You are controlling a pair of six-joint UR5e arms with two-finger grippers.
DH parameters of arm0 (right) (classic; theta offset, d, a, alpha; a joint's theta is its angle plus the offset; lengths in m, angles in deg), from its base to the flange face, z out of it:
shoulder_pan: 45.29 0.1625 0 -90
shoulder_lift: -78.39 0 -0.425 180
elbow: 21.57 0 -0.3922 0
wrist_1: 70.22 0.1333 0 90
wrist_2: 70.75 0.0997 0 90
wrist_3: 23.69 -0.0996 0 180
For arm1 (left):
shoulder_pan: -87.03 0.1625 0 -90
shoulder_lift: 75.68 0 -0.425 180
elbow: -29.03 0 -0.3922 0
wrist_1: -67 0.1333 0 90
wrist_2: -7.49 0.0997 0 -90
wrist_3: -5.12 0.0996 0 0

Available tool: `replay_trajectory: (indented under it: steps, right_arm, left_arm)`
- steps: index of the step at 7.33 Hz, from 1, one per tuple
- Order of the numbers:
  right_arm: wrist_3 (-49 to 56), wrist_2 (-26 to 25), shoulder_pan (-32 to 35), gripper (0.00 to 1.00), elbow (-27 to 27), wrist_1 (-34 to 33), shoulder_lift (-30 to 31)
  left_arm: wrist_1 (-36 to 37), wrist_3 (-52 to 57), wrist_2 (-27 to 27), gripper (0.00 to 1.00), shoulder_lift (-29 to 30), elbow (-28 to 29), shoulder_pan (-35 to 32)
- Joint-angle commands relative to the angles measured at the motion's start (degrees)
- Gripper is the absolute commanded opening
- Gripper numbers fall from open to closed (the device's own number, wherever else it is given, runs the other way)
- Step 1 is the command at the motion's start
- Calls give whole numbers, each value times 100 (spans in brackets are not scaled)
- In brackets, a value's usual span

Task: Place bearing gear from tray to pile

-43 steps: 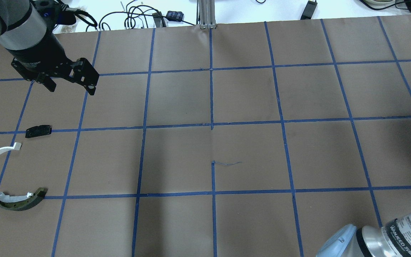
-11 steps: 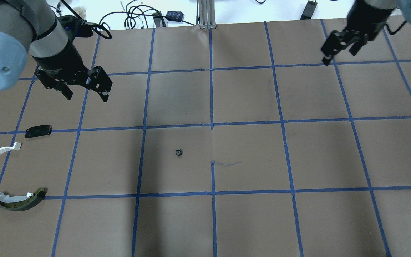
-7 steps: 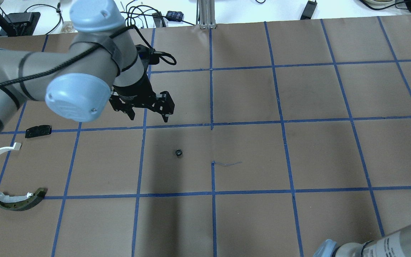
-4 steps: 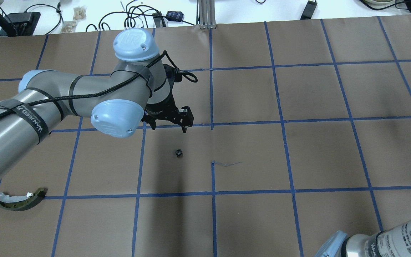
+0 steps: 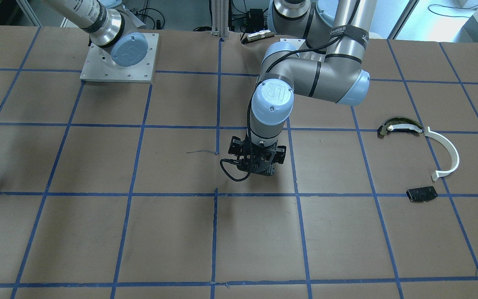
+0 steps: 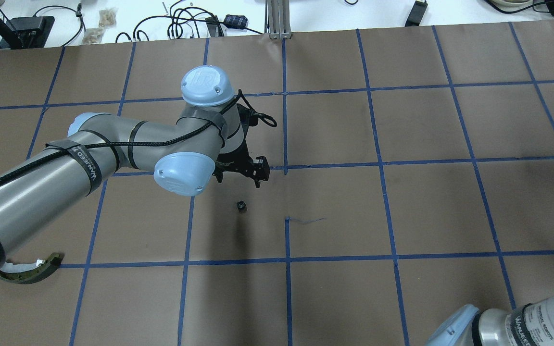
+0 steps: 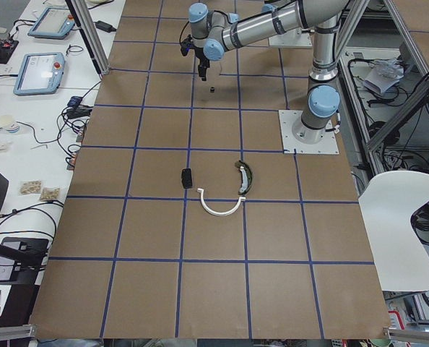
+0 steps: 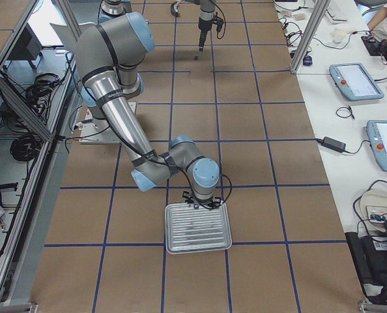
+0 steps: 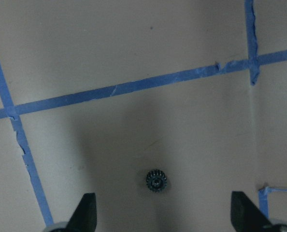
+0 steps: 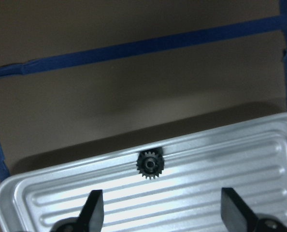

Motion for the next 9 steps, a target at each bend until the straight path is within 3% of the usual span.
replay_trajectory:
  steps: [1, 4, 6, 7, 8, 9]
  right_arm:
    - [250, 15, -61, 85, 139, -90, -53]
    - [198, 33, -70, 81, 156, -134, -158]
    - [180, 33, -70, 66, 156, -125, -176]
    - [180, 24, -70, 50, 148, -134, -167]
    - [171, 16, -70, 29, 148, -134, -158]
    - [162, 16, -70, 25, 148, -134, -167]
  left_arm:
    - [125, 64, 18, 96, 110, -265, -26]
    - [258, 240, 62, 96, 250, -407, 1]
    - [258, 240, 62, 96, 356, -407, 1]
    - [258, 240, 62, 90, 417, -381, 1]
    - [258, 275, 62, 68, 453, -355, 1]
    - [258, 301, 80, 52, 470, -363, -8]
